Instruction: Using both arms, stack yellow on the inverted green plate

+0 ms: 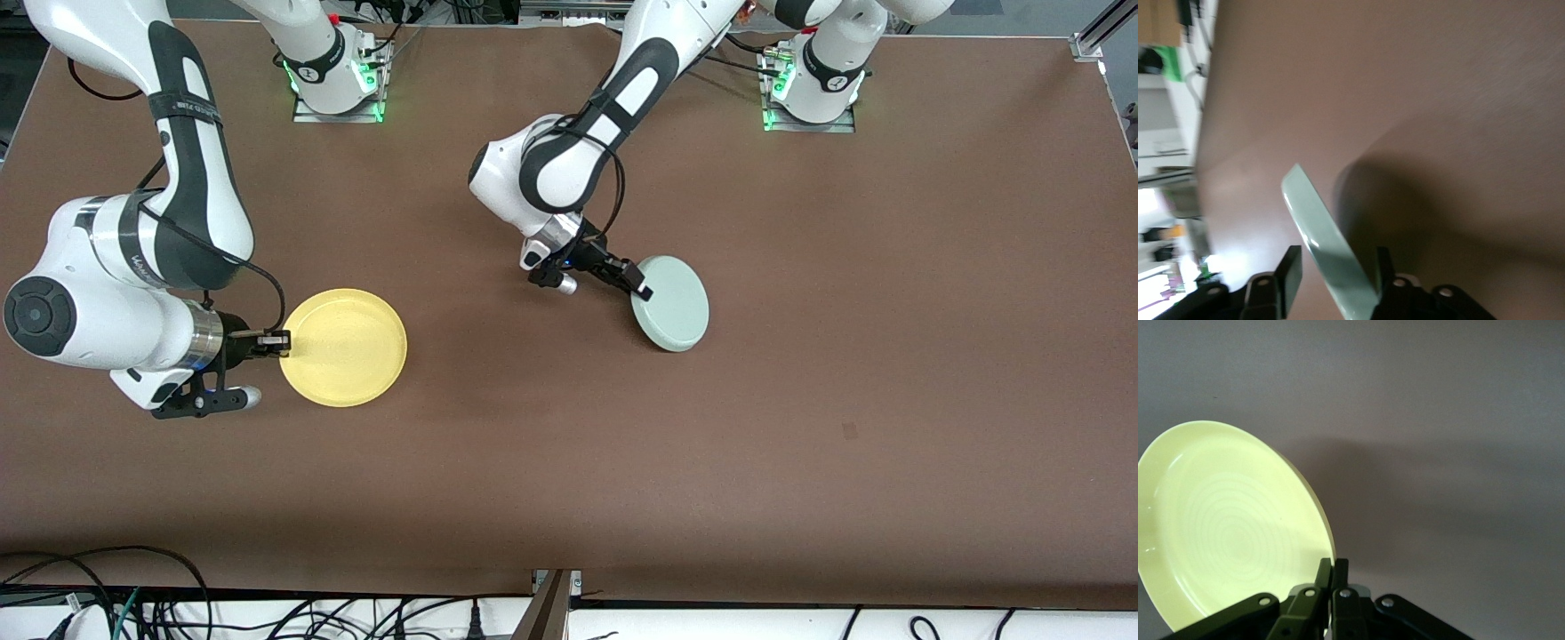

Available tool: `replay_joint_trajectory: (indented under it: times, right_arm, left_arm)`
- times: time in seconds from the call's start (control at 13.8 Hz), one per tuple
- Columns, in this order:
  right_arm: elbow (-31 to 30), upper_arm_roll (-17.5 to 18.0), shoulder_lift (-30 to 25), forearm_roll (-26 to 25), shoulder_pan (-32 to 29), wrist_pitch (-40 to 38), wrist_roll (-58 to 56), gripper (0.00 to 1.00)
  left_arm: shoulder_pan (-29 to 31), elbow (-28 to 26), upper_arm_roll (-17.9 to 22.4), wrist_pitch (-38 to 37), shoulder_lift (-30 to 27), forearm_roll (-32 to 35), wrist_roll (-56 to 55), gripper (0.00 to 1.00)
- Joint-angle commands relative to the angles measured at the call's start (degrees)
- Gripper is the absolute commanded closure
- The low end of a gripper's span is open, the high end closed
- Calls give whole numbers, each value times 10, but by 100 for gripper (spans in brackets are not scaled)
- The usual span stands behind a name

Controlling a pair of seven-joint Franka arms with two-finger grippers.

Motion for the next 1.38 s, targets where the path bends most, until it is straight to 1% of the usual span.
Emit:
replay_joint_trajectory:
  times: [0.0, 0.14, 0.29, 0.36, 0.51, 0.65, 0.87, 1.01, 1.16, 1.3]
  right_arm:
    - [7, 1, -3, -7, 1, -10, 0, 100]
    - [6, 1, -2, -7, 1, -10, 1, 100]
    - [6, 2, -2, -6, 5, -9, 10, 100]
    - [6, 2, -2, -6, 11, -8, 23, 100]
    - [6, 3, -1, -6, 35, -6, 76, 100]
    - [6, 3, 3, -3, 62, -3, 135, 100]
    - [6, 5, 4, 15, 107, 19, 233, 100]
    - [0, 4, 9, 62, 160, 45, 289, 100]
    - [-4, 5, 19, 68, 202, 81, 361, 100]
    - [-24, 5, 20, 80, 247, 127, 411, 100]
  left_arm:
    - [20, 52, -2, 39, 14, -87, -29, 0]
    - [30, 54, -2, 58, 10, -129, -53, 0]
    - [61, 64, -3, 62, -5, -164, -47, 0]
    - [81, 64, -5, 62, -18, -182, -44, 0]
    - [144, 63, -6, 60, -59, -230, -26, 0]
    - [196, 53, -5, 55, -97, -274, 20, 0]
    - [289, 44, -6, 25, -139, -306, 117, 0]
    - [342, 44, -5, 8, -160, -312, 177, 0]
    - [388, 39, -3, 0, -176, -310, 238, 0]
    - [432, 37, -4, -2, -191, -311, 294, 0]
